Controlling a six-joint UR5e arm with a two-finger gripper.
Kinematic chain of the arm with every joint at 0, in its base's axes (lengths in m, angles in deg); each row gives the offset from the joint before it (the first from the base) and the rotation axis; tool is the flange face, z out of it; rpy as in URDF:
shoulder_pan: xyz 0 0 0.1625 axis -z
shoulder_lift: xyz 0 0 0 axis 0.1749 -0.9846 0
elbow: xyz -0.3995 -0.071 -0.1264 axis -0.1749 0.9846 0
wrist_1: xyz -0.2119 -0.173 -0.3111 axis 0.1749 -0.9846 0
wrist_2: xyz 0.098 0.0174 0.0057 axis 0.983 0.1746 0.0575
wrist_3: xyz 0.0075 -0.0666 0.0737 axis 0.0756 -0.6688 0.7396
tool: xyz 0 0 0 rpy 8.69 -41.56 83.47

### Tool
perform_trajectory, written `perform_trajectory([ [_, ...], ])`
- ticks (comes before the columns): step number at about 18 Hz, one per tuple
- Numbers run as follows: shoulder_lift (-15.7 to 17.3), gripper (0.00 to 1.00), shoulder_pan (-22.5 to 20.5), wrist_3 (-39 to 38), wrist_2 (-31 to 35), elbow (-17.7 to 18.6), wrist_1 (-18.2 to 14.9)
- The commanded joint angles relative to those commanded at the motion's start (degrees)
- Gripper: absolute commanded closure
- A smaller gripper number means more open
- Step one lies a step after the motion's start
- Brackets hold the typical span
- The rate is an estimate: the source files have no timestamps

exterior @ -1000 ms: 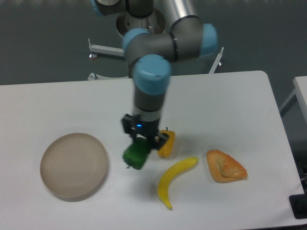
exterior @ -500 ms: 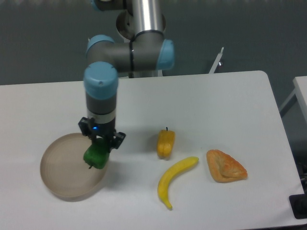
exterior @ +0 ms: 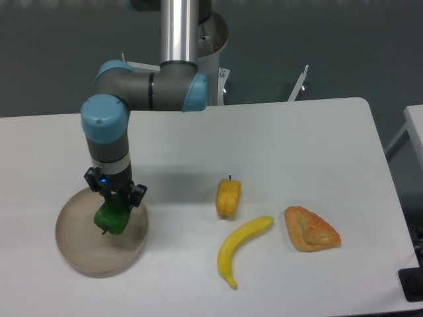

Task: Place the green pepper on the plate
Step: 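Lower the green pepper onto the beige plate, then open the gripper to release the green pepper on the plate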

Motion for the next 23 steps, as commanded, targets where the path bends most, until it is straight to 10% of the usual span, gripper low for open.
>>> perform_trajectory([
  [23, -2.03, 0.62, 1.14, 0.52, -0.09, -0.70, 0.17],
])
